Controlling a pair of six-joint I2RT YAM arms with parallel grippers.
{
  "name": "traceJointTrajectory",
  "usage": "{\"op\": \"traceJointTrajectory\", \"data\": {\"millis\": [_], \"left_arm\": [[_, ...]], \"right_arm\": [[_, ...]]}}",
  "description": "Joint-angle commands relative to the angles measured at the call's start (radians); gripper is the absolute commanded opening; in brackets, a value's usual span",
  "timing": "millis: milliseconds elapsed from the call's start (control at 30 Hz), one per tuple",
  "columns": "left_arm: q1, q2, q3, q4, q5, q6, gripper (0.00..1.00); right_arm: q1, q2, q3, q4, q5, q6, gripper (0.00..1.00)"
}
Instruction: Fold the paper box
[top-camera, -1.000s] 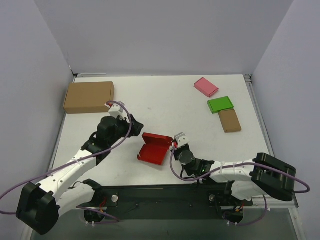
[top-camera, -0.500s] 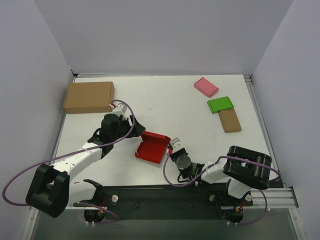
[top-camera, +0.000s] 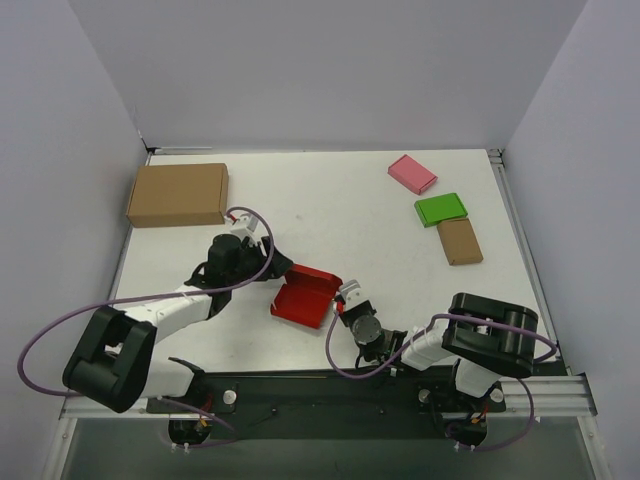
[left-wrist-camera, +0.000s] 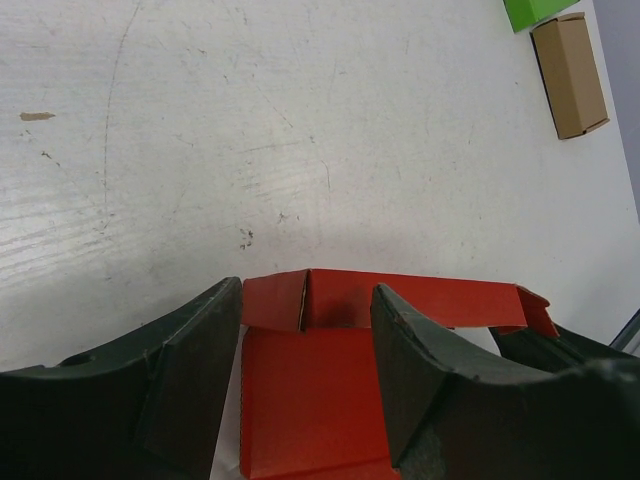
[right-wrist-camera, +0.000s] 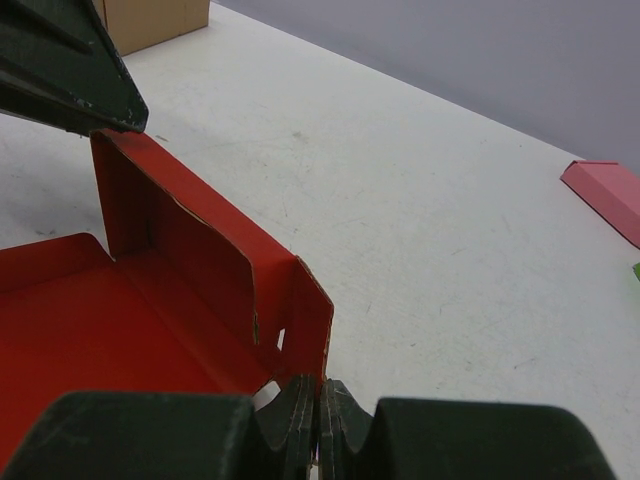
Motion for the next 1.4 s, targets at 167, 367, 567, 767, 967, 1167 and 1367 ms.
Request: {"op": "traceJointTrajectory", "data": {"millis": [167,367,567,767,967,1167,1367], "left_arm": [[0.006,0.057,-0.032,0.172,0.005,0.005,0.50],[0.006,0.106,-0.062,0.244,0.034,0.007,0.34],[0.006,0.133,-0.088,0.281,0.049,0.004,0.23],[0.004,0.131,-0.116,0.280,0.046,0.002,0.19],[0.003,0.099,-0.118,0.234,0.025,0.009,0.19],[-0.020,0.047,-0.110,0.163,-0.017,0.035,0.19],[-0.056,0.022,-0.075,0.096,-0.073,0.067,0.19]], "right_arm": [[0.009,0.010,-0.003,0.057,0.028,0.004,0.00],[0.010,0.018,-0.002,0.055,0.034,0.014,0.00],[0.010,0.021,0.000,0.052,0.040,0.017,0.00],[0.010,0.012,-0.002,0.043,0.055,0.023,0.00],[0.020,-0.109,0.010,-0.154,0.075,0.125,0.09],[0.020,-0.281,0.043,-0.480,0.054,0.260,0.39],[0.026,-0.393,0.055,-0.656,0.016,0.336,0.67]]}}
